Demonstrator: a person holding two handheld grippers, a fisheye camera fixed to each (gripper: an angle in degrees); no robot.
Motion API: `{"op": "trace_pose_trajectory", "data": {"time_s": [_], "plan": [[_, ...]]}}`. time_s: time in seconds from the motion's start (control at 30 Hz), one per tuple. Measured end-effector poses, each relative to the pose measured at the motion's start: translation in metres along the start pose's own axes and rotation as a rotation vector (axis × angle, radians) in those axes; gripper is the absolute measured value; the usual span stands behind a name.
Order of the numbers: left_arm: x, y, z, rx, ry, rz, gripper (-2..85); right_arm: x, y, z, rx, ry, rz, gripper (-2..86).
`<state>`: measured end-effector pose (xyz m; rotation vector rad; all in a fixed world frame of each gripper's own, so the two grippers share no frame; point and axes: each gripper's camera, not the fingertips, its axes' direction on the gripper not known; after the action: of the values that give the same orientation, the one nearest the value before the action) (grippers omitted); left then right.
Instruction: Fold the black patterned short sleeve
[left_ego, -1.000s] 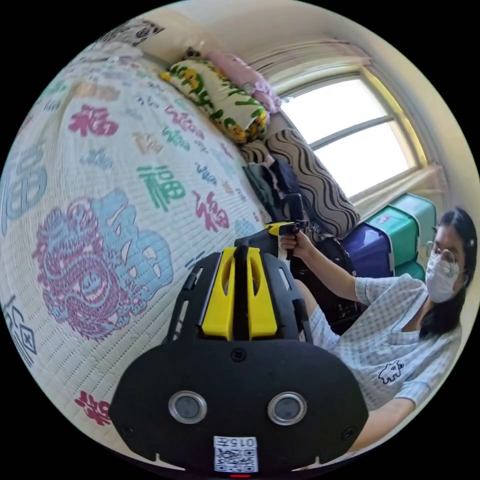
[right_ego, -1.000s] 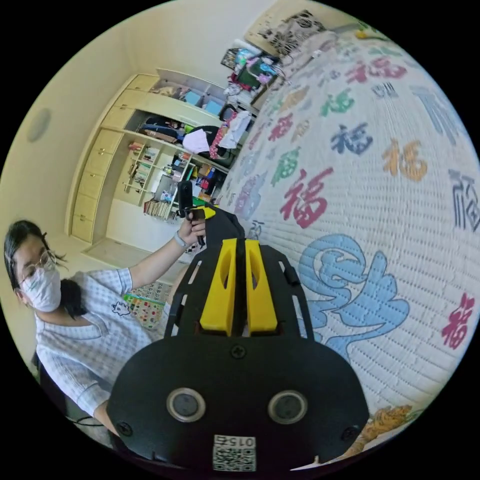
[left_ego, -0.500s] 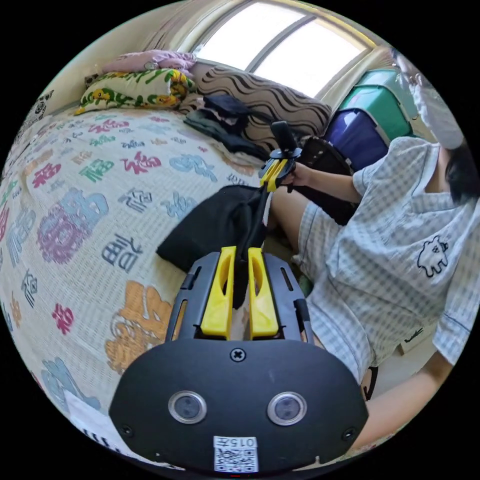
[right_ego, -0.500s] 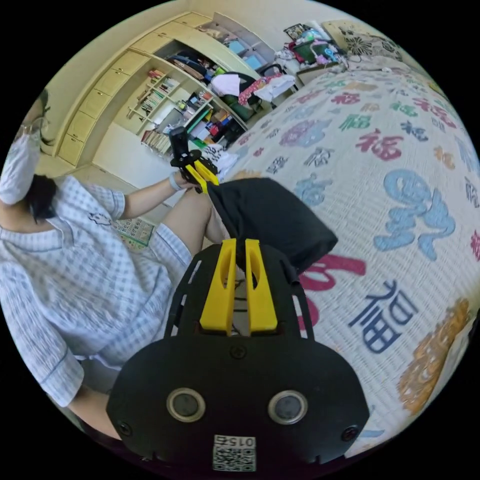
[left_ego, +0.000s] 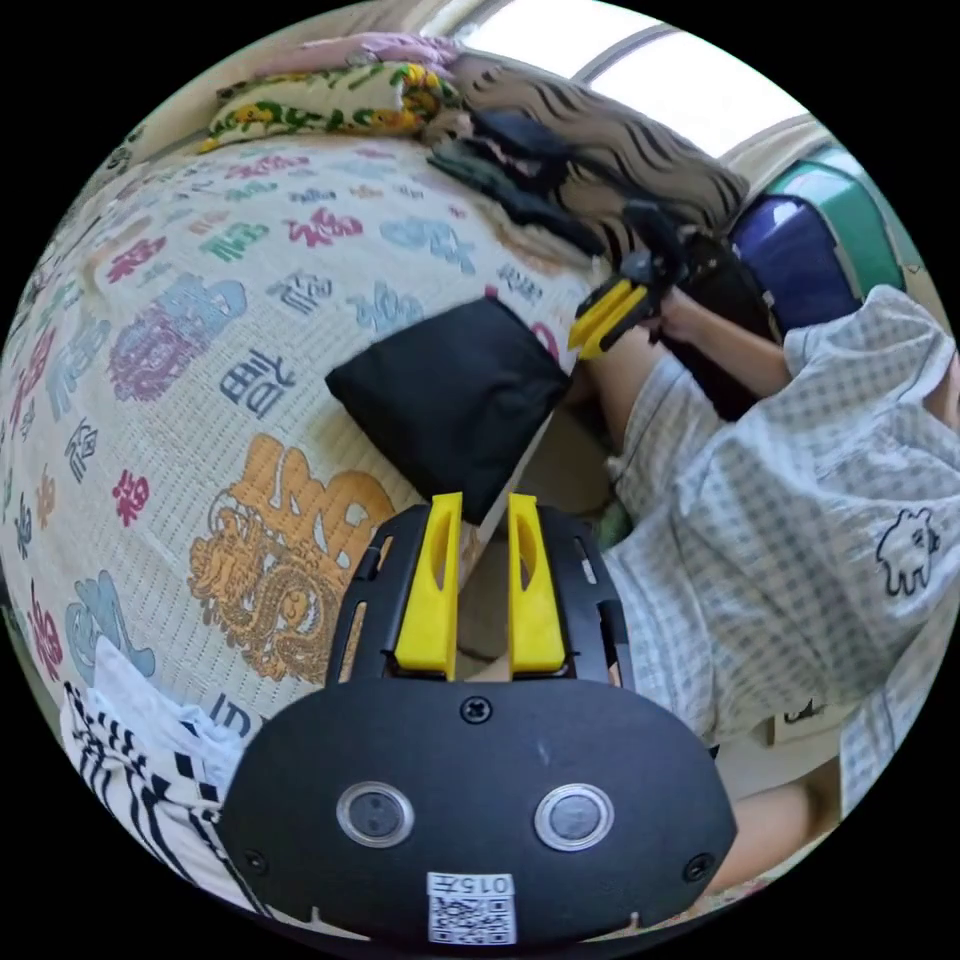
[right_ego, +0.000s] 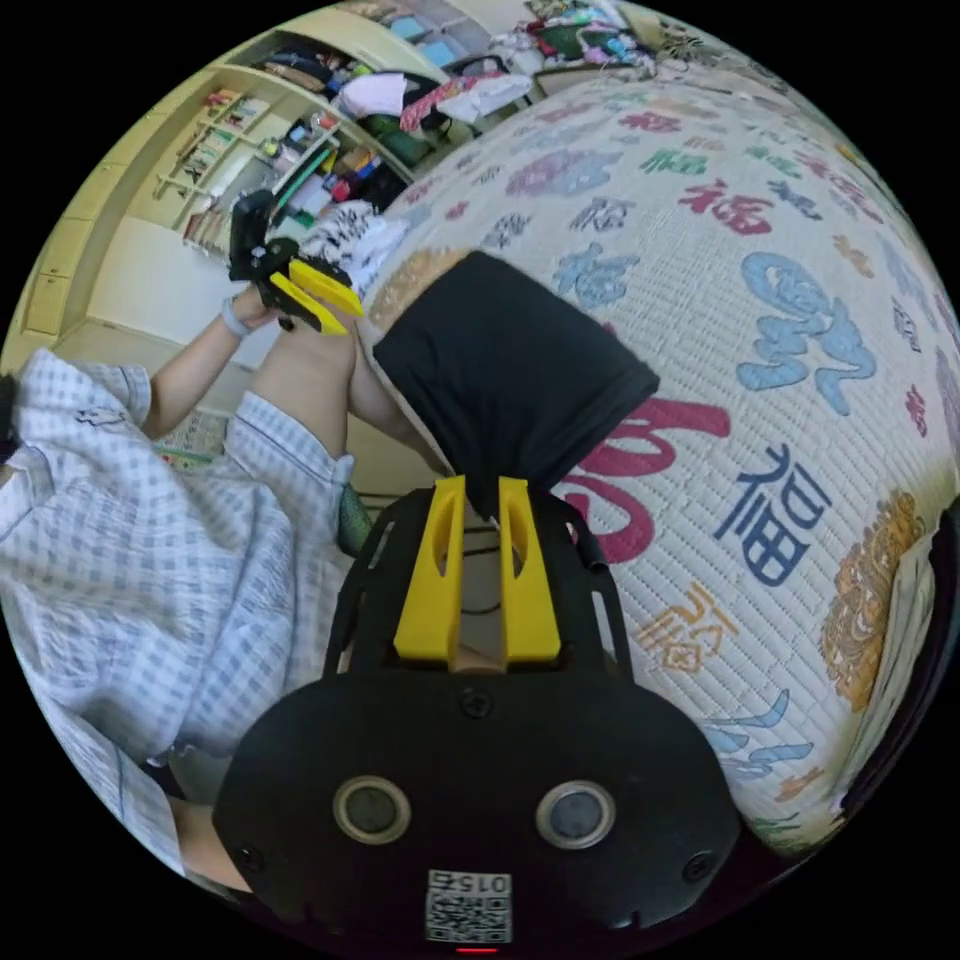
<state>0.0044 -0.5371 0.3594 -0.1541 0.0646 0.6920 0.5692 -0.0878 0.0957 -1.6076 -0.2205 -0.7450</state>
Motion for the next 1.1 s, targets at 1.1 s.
{"op": "trace_pose_trajectory", "data": {"time_s": [1.1], "plan": [[-0.205,0.039,-0.126,0.271,0.599,-0.524,13.1,0.234,-0.005,0.083,0.409,-0.662,0.386,10.9]]}}
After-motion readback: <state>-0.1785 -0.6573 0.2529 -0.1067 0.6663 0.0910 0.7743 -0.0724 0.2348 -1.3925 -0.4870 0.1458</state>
